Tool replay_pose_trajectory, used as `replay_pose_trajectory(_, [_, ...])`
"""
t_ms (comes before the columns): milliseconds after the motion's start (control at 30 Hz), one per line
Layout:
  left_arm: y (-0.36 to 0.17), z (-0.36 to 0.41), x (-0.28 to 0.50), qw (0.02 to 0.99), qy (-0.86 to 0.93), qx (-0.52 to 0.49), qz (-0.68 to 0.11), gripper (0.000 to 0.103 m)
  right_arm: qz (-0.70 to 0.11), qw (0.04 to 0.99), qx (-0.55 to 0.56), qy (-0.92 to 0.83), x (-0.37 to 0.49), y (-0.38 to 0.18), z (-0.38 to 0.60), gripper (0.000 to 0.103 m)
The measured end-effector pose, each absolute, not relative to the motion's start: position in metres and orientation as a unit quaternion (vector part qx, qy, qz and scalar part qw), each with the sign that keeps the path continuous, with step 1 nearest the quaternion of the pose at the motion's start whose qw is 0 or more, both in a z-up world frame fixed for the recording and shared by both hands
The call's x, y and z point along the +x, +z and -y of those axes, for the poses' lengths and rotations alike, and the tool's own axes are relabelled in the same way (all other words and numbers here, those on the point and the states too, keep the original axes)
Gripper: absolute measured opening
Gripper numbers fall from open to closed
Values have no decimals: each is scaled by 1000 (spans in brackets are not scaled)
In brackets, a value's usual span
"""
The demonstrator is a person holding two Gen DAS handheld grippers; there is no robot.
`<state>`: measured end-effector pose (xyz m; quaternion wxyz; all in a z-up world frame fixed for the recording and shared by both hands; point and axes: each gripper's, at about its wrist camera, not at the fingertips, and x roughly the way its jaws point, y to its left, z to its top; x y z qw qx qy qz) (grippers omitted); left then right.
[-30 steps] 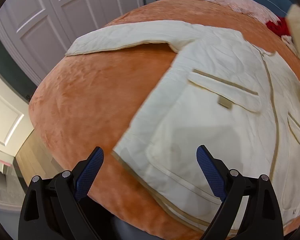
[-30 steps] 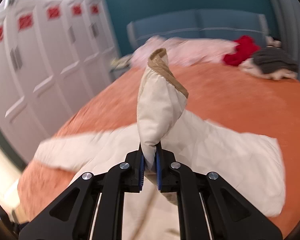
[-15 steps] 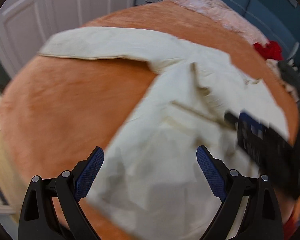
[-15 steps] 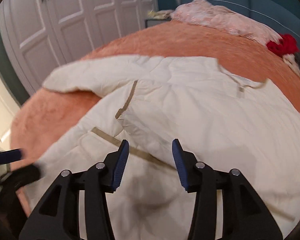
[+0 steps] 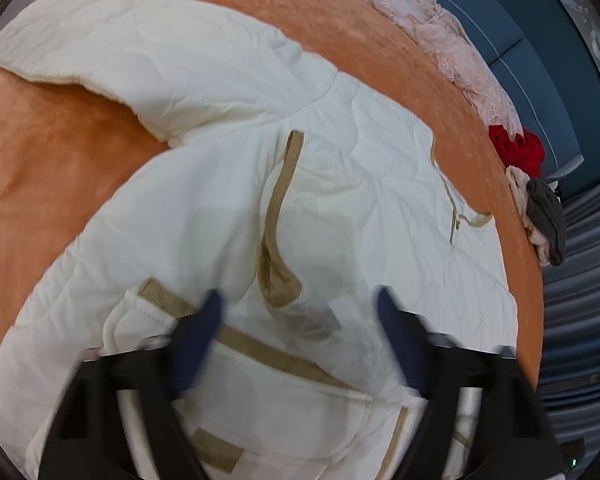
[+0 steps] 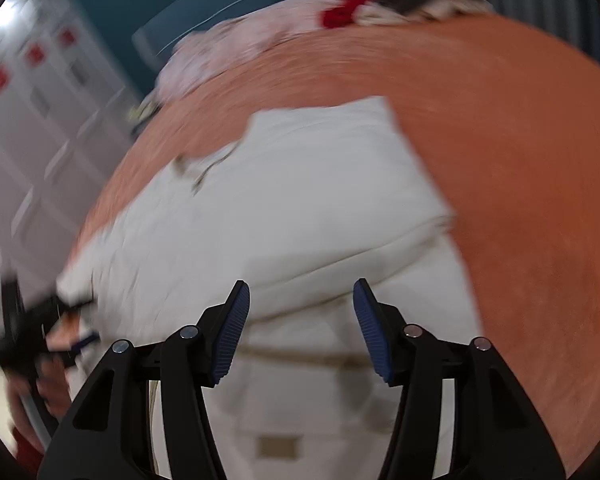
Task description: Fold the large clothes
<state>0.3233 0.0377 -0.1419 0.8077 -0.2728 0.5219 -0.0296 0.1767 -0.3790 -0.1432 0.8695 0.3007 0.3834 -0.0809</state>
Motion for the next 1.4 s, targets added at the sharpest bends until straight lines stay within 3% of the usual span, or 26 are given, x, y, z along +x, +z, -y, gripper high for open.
replay_pose_trajectory(33, [-142,-39,324,807,-32,-270,-524,38,-378,860,330,-90,178,-150,394,53])
replay_pose_trajectory(67, [-143,-39,325,807,-34,-267,-526,16,-375,854,348,-90,180,-154,401,53])
replay_pose_trajectory(100, [-142,-41,325,807,-39,-263,-526,9,-369,846,373,-93,181,-161,411,52])
replay_pose_trajectory(167, [-134,-43,324,819,-42,-253,-512,5,-360,827,419,-101,184,-176,426,45])
replay_pose_trajectory(200, [-130,-47,322,827,-43,-245,-504,5,-357,823,430,-99,186,-180,430,32])
replay_pose_trajectory(233, [-124,-47,321,835,-40,-235,-496,5,-357,819,438,-97,190,-183,432,16])
replay_pose_trajectory(300, [-111,-52,319,848,-41,-225,-478,5,-344,830,430,-91,191,-174,429,9])
replay_pose_trajectory(367, [-106,-53,317,854,-39,-212,-473,5,-319,860,388,-90,189,-149,418,8])
replay_pose_trajectory(467, [-120,-44,313,864,-17,-148,-481,5,-328,884,314,-109,192,-138,401,8])
replay_pose_trajectory(600, [-154,-37,306,861,1,-117,-495,6,-404,876,219,-144,210,-172,382,8])
replay_pose_trajectory(867, [-170,-22,294,888,16,-56,-457,9,-413,881,156,-171,217,-176,361,15])
replay_pose_trajectory(1000, [-170,-26,290,895,12,-68,-441,11,-372,893,142,-211,188,-140,349,24])
replay_pose_trajectory(1133, [-169,-32,289,897,-2,-93,-433,14,-353,919,102,-140,194,-104,293,24])
replay_pose_trajectory(1233, [-166,-34,289,896,-9,-106,-431,17,-379,922,59,-53,222,-111,233,23])
replay_pose_trajectory(1400, [-152,-51,279,892,-28,-142,-429,33,-441,895,58,-10,254,-162,187,23])
